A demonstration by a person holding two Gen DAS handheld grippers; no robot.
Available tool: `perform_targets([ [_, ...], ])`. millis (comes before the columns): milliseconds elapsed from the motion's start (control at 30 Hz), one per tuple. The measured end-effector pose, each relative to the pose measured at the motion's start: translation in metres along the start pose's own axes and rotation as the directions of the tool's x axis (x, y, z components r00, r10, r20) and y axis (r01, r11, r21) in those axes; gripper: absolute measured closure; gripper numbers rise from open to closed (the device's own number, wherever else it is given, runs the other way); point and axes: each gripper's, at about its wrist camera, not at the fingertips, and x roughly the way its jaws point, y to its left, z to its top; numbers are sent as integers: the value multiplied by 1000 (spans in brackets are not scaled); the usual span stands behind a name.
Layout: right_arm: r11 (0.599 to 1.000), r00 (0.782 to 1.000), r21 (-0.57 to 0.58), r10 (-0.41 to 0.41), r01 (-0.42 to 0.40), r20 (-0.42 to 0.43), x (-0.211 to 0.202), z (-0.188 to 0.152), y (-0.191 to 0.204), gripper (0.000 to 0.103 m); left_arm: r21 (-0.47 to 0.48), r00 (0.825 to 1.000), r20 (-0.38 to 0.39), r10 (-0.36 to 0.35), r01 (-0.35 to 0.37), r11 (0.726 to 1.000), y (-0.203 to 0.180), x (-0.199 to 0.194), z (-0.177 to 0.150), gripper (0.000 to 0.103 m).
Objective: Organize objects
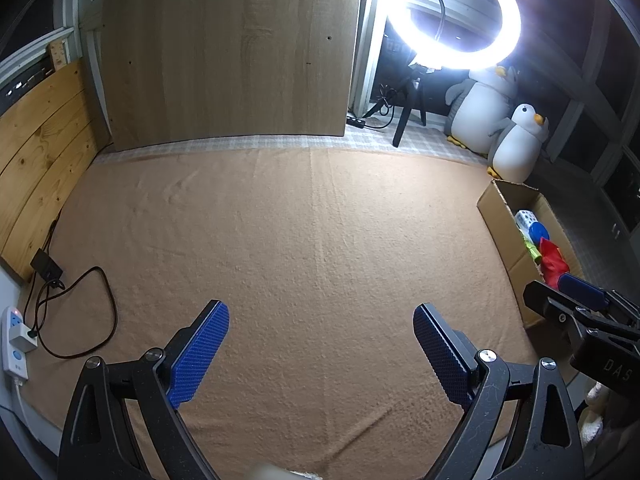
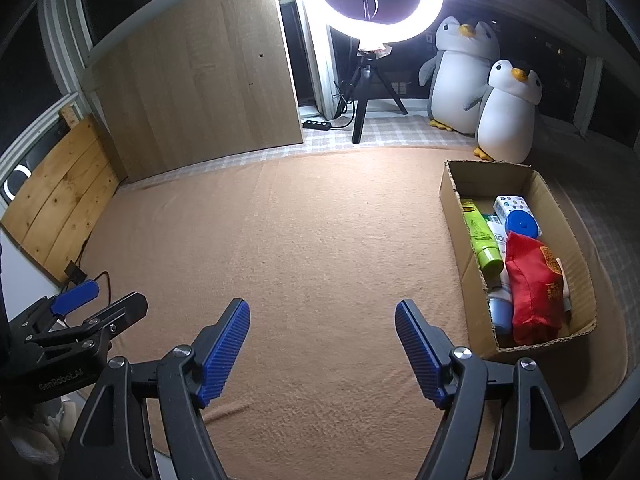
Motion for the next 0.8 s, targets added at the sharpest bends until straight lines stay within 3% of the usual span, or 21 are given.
perform_targets([
  [800, 1000, 1000, -19, 0, 0, -1, 8, 10, 2, 31, -6, 1000, 0, 11, -11, 1000, 7, 7, 10, 7],
])
